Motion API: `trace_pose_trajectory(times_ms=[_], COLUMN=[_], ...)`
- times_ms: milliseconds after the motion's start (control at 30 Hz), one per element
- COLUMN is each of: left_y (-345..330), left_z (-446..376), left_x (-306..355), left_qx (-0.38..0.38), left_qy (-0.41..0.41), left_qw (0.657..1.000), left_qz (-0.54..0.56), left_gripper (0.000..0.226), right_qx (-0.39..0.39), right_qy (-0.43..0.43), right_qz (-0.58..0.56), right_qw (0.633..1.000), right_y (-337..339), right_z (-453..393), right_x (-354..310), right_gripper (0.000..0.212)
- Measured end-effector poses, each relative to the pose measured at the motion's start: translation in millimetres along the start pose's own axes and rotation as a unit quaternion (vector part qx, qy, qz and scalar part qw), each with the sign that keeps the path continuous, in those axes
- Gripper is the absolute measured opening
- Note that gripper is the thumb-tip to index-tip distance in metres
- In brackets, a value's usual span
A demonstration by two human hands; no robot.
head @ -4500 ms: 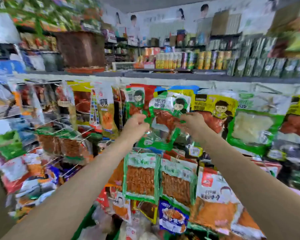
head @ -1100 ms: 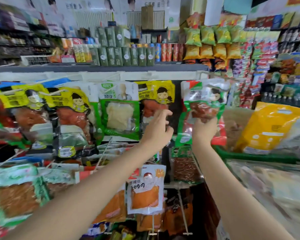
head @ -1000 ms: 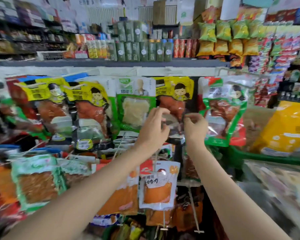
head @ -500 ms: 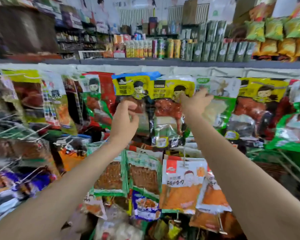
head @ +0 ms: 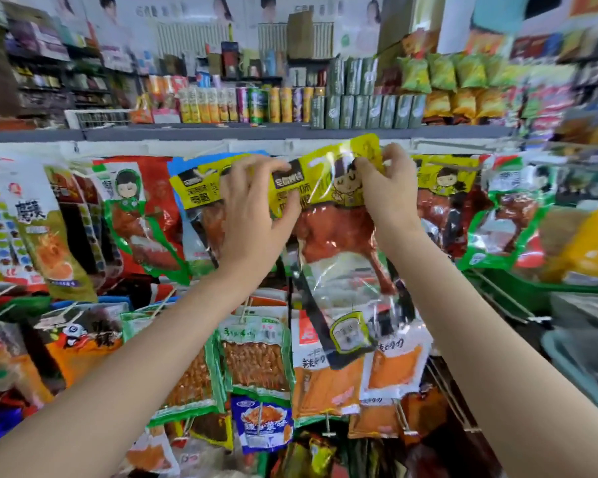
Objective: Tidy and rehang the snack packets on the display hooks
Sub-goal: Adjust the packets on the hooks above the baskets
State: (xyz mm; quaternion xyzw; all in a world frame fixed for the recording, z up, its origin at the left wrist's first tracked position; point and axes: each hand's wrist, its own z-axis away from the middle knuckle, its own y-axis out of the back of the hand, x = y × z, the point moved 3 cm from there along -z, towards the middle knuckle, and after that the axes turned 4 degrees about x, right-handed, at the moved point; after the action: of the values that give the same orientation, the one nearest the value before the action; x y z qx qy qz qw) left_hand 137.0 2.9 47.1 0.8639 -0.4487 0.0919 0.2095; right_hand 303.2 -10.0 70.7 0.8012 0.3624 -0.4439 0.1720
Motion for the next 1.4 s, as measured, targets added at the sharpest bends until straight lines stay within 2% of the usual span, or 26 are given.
trace_pose_trajectory(times_ms=[67,133,200,267,300,400,467,533,633,767,867,967,1033,1133,1200,1267,1333,1400], left_y=[-9,-28,-53,-82,-96,-130,-147,-162,-182,-201,-213,-223,-227,-231,-235,-238,-236,-225], left_z=[-2,1,6,9,10,4,-2,-7,-14,-18,-20,-19,-15,-3,6,12,14,17], left_x=[17,36,54,71,80,111,130,141,142,136,129,120,114,100,91,82,77,71], left_qx=[0.017,-0.012,-0.076,-0.13,-0.142,-0.138,-0.132,-0.131,-0.12,-0.132,-0.166,-0.208,-0.244,-0.35,-0.404,-0.417,-0.394,-0.336], left_qy=[-0.014,-0.039,-0.045,-0.026,-0.016,-0.023,-0.038,-0.031,-0.005,0.009,0.016,-0.013,-0.039,-0.054,-0.052,-0.053,-0.038,-0.042], left_qw=[0.999,0.998,0.992,0.984,0.981,0.98,0.98,0.983,0.986,0.989,0.986,0.966,0.951,0.905,0.887,0.89,0.912,0.939], left_qz=[0.023,0.054,0.085,0.12,0.135,0.141,0.141,0.122,0.113,0.071,-0.025,-0.151,-0.185,-0.235,-0.217,-0.174,-0.109,-0.065], left_gripper=[0.027,0.025,0.023,0.025,0.027,0.03,0.033,0.036,0.038,0.04,0.051,0.064,0.057,0.05,0.055,0.059,0.055,0.046], right_qx=[0.013,0.017,0.011,0.016,0.025,0.075,0.101,0.105,0.095,0.076,0.07,0.026,0.01,0.023,0.06,0.072,0.025,-0.051], right_qy=[-0.04,-0.085,-0.117,-0.127,-0.126,-0.096,-0.066,-0.051,-0.053,-0.079,-0.083,-0.023,0.008,0.015,0.001,0.016,0.052,0.084], right_qz=[-0.016,-0.045,-0.048,-0.034,-0.025,-0.015,-0.007,0.01,0.015,0.014,0.04,0.13,0.186,0.213,0.177,0.128,0.131,0.158], right_qw=[0.999,0.995,0.992,0.991,0.991,0.992,0.993,0.993,0.994,0.994,0.993,0.991,0.982,0.977,0.982,0.989,0.99,0.983], right_y=[25,49,73,98,111,151,166,173,176,167,160,150,145,141,142,138,125,105], right_z=[2,-4,-13,-22,-26,-45,-63,-78,-99,-115,-124,-135,-138,-137,-131,-120,-106,-93], right_x=[2,17,33,47,49,54,60,67,74,91,105,111,117,128,136,134,129,127], right_gripper=[0.028,0.042,0.039,0.022,0.022,0.041,0.033,0.04,0.033,0.035,0.031,0.04,0.041,0.009,0.013,0.012,0.008,0.01])
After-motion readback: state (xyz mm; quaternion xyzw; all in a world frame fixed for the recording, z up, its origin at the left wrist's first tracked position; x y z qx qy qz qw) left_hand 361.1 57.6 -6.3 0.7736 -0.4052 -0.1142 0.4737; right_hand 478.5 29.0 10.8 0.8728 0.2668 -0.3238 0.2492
